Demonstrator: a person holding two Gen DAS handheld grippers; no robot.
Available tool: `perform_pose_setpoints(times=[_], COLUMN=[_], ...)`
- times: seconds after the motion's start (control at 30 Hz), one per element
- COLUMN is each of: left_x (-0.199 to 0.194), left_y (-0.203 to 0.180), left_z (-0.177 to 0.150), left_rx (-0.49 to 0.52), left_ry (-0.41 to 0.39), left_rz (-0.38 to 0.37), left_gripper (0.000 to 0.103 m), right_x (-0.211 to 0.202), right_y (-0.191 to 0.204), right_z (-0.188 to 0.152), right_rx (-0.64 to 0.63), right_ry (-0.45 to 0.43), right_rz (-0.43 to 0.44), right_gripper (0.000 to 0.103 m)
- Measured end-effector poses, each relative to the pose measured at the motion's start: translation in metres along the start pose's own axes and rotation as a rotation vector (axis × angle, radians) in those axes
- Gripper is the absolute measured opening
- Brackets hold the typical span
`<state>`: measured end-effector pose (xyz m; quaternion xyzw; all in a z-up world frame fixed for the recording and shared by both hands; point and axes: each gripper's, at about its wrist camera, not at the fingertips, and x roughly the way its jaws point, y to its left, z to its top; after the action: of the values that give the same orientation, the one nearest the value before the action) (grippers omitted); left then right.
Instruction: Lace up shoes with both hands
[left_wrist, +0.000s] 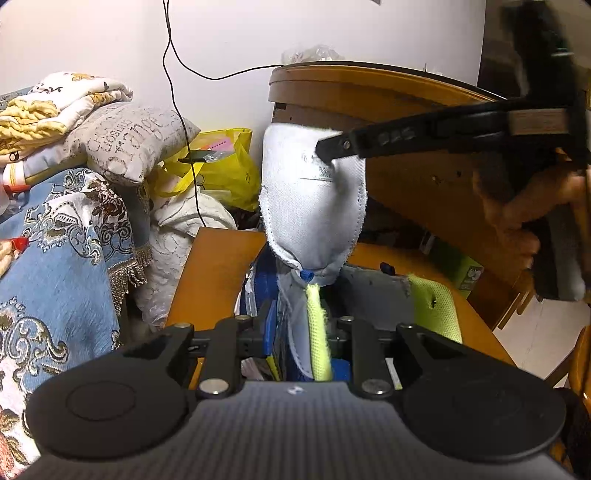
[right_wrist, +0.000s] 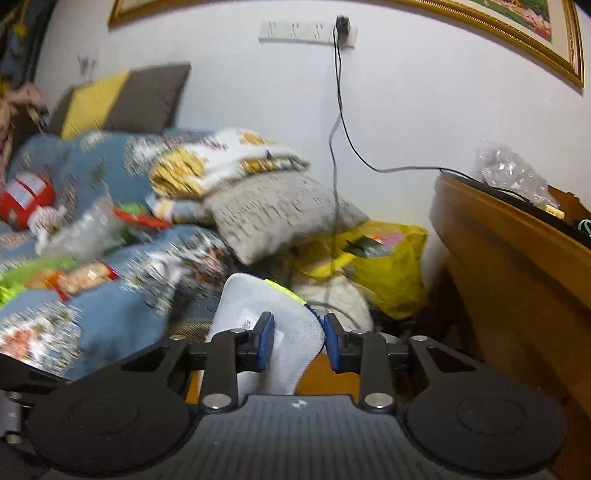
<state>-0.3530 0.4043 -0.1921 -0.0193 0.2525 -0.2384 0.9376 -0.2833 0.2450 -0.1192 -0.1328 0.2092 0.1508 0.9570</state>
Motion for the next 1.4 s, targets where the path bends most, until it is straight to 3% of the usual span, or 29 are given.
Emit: perform_pose_setpoints(times=[0.2,0.47,0.53,0.6,0.67,0.93,1.1,1.17,1.3,1.4], left_x=[0.0,-0.001,0.0,0.0,0.0,0.0,0.003,0.005,0.003,-0.001], left_y=[0.001,0.005,0.006,0.006,0.007,0.008,0.014,0.017,0.01,0.006], left_z=[0.0,-0.001,0.0,0.0,0.0,-0.001,-0.003,-0.003,-0.001,-0.01], left_rx=[-0.004,-0.023,-0.026,-0.028,-0.03,-0.044,-0.09,-0.132,-0.194,-0.157], left_ry=[0.002,0.008,0.008,0.008,0.008,0.008,0.024,0.038,0.043,0.002], left_rz=[-0.014,-0.025,-0.027,-0.028,-0.028,-0.031,-0.048,-0.05,-0.011,0.005], left_gripper=[0.025,0.027,0.027,0.027,0.027,0.029,0.039,0.04,0.04,0.04], right_x=[0.038,0.066,0.063,0.057,0.054,0.055,0.046,0.037,0.023,0.02], right_y=[0.003,0.004,0.007,0.009,0.009,0.004,0.028,0.038,0.037,0.022], right_z=[-0.006,-0.015,-0.013,-0.009,-0.007,-0.005,0.007,0.012,0.016,0.015], right_rx=[-0.062,-0.086,-0.102,-0.115,-0.112,-0.065,-0.279,-0.307,-0.158,0.027], right_ry=[0.117,0.24,0.237,0.22,0.212,0.278,0.317,0.308,0.304,0.283], right_rz=[-0.083,-0.076,-0.078,-0.085,-0.084,-0.083,-0.121,-0.113,-0.038,0.019], right_gripper=[0.032,0.034,0.041,0.06,0.073,0.072,0.072,0.072,0.073,0.073])
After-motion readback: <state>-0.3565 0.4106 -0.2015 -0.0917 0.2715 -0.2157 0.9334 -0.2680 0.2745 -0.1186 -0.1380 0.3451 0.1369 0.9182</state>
